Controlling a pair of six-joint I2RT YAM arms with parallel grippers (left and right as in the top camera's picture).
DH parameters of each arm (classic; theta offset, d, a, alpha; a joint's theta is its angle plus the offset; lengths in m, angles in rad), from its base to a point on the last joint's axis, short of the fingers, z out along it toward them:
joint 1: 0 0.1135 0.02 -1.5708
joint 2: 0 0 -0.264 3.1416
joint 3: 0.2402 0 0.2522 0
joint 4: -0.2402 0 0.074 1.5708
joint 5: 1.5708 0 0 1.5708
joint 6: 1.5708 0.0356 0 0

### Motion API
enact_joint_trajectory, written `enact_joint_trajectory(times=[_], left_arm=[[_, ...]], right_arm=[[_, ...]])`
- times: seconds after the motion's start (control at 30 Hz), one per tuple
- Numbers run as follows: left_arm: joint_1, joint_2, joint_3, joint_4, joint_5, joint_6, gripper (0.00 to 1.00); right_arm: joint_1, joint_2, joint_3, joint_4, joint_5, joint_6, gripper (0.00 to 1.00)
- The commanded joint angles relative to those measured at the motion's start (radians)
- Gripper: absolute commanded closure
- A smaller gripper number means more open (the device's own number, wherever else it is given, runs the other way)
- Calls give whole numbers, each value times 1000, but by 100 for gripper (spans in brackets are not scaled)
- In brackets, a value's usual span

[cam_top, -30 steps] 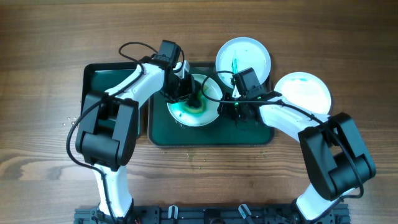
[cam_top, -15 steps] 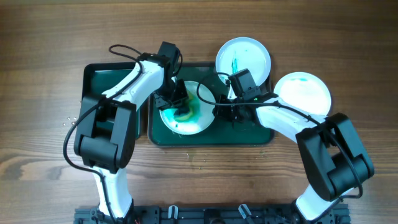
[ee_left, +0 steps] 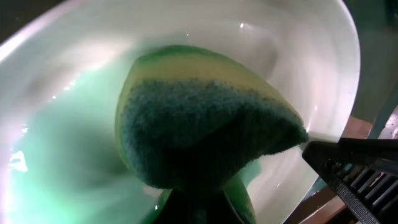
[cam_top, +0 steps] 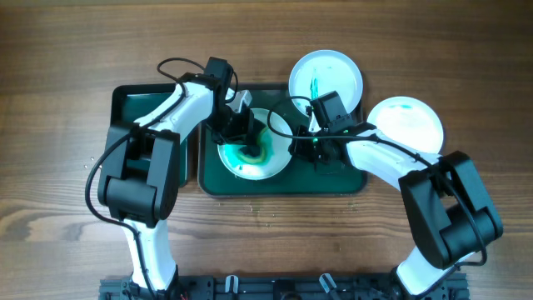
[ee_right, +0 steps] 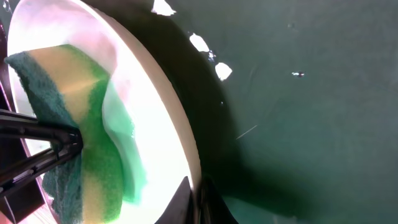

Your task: Clean dirty plates on tray and stack at the side

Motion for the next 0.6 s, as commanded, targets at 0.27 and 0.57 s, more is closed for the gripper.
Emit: enact_joint_trajectory(times=[0.27,0.57], left_arm=[[61,36,323,-240,-398,-93,96],[66,26,542,-407,-250,-93,96]], right_arm=[[0,12,-7,-5,45,-9,96],[0,-17,2,-33,19,-74,96]])
